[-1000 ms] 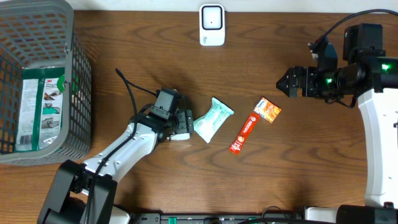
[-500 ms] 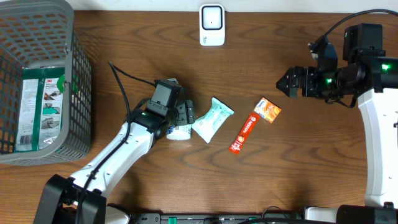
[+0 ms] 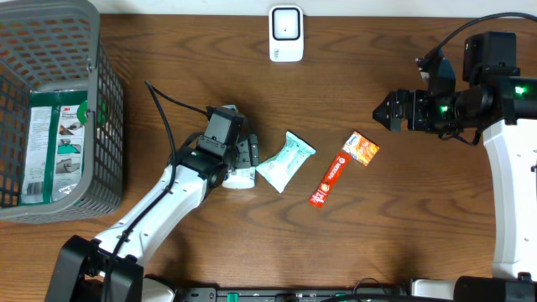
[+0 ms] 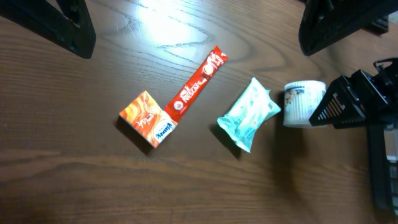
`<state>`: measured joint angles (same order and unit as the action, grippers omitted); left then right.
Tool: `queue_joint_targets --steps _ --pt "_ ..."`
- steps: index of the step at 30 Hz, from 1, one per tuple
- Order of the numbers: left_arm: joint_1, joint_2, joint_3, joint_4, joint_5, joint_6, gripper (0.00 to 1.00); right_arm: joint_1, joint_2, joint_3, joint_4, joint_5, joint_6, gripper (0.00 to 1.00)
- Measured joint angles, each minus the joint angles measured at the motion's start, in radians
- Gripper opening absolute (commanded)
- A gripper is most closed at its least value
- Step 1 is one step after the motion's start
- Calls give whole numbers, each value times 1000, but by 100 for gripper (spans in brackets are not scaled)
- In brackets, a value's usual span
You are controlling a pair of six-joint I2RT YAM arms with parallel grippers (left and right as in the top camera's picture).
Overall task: Scan the item barcode
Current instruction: 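Hold the swab tub under the scanner with the left gripper, then set the swab tub on the table and swing left arm to basket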
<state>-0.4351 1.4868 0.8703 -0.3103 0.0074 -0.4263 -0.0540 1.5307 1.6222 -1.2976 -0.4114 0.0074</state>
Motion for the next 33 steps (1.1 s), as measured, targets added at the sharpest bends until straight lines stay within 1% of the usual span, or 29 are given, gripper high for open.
queue_joint_targets --steps 6,9,11,13,18,22,26,30,33 --pt "0 0 0 -1 -16 8 86 0 0 0 0 0 0 99" --pt "0 0 24 -51 -22 20 85 0 0 0 0 0 0 99" --pt "0 1 78 -135 -25 37 85 0 0 0 0 0 0 99" --pt "1 1 172 -242 -36 59 85 0 0 0 0 0 0 99" --pt "36 3 509 -511 -50 115 85 0 0 0 0 0 0 99" --pt "137 3 785 -667 -61 163 85 0 0 0 -1 0 0 99" --pt "278 3 984 -768 -65 192 85 0 0 0 0 0 0 99" --pt "443 2 1130 -782 -68 220 85 0 0 0 0 0 0 99" --pt "565 -1 1177 -776 -67 226 85 0 0 0 0 0 0 99"
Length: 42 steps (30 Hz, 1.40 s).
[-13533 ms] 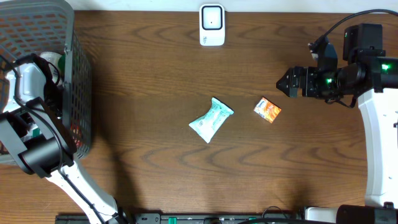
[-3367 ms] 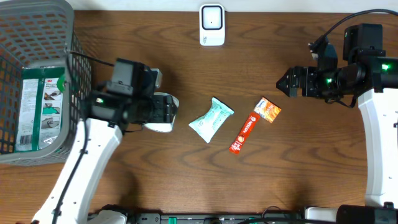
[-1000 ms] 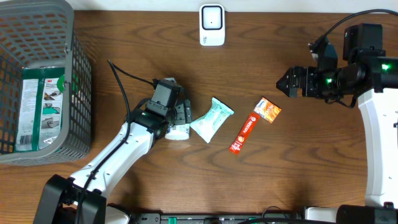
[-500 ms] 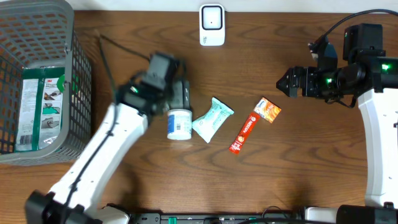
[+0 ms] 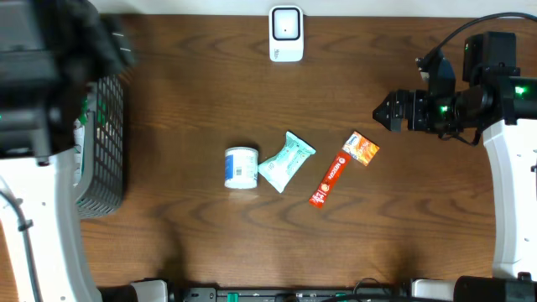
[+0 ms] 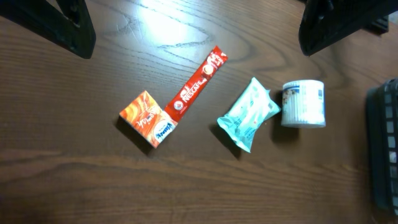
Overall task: Scan the item barcode
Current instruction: 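Set the swab tub on the table and swing left arm to basket, then grasp the green-capped bottle in the basket with the left gripper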
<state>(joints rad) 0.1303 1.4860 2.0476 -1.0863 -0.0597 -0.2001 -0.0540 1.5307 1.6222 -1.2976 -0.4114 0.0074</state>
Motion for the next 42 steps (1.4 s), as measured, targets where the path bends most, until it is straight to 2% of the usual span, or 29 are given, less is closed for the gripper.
queue_joint_targets --steps 3,6,11,20,26,40,42 --pt "113 4 5 0 -2 4 86 0 0 0 0 0 0 99" --pt "192 31 6 0 -4 12 91 0 0 0 0 0 0 99" --pt "261 146 7 -2 -3 14 92 0 0 0 0 0 0 99" --pt "274 453 6 -62 27 14 92 0 0 0 0 0 0 99" --pt "285 571 6 -62 58 14 92 0 0 0 0 0 0 99" --pt "286 725 4 -78 95 14 87 0 0 0 0 0 0 99" --pt "287 725 -1 -70 98 13 83 0 0 0 0 0 0 99"
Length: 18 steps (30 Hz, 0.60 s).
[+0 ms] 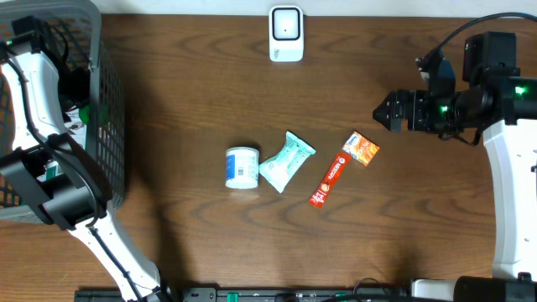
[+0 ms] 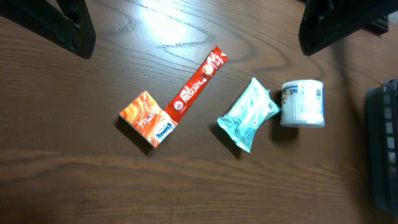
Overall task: Scan the item barcode
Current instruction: 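Grasp the green-capped bottle in the basket with the left gripper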
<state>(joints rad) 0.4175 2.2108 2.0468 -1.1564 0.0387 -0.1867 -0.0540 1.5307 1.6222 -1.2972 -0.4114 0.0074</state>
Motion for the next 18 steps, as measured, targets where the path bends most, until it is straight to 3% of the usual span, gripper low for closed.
queue_joint_targets --steps 6,18 --pt "4 0 -12 0 -31 -2 70 0 0 0 0 0 0 99" --pt "36 0 -12 -14 -31 0 76 0 0 0 0 0 0 99"
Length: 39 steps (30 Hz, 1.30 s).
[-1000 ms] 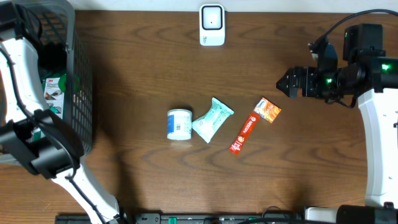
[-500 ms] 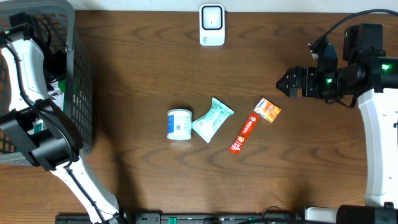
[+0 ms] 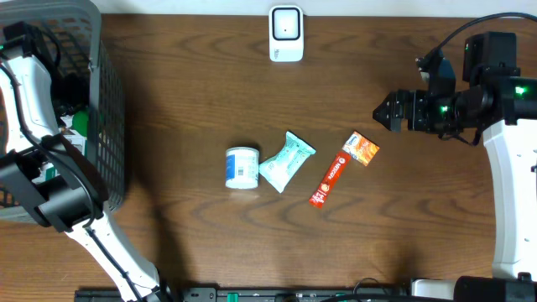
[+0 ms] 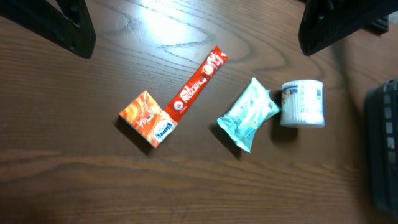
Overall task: Scan the item barcode
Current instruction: 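Grasp the green-capped bottle in the basket with the left gripper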
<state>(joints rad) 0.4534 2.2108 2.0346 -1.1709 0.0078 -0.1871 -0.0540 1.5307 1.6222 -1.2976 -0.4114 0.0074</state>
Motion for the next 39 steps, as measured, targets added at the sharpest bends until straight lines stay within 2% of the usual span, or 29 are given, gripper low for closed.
queue_joint_targets --steps 11,14,19,22,26,28,35,39 --pt "-4 0 -77 -6 24 -7 74 0 0 0 0 0 0 99" --pt "-5 0 -77 2 27 -14 64 0 0 0 0 0 0 99" --pt "-5 0 -77 3 31 -18 59 0 0 0 0 0 0 99" --pt "-4 0 -77 6 31 -18 59 0 0 0 0 0 0 99" --pt "-3 0 -77 7 32 -18 73 0 0 0 0 0 0 99" --pt "-3 0 -77 -14 35 -18 75 0 0 0 0 0 0 99" --pt "-3 0 -77 -106 39 -21 75 0 0 0 0 0 0 99" --pt "-3 0 -77 -98 39 -23 68 0 0 0 0 0 0 99"
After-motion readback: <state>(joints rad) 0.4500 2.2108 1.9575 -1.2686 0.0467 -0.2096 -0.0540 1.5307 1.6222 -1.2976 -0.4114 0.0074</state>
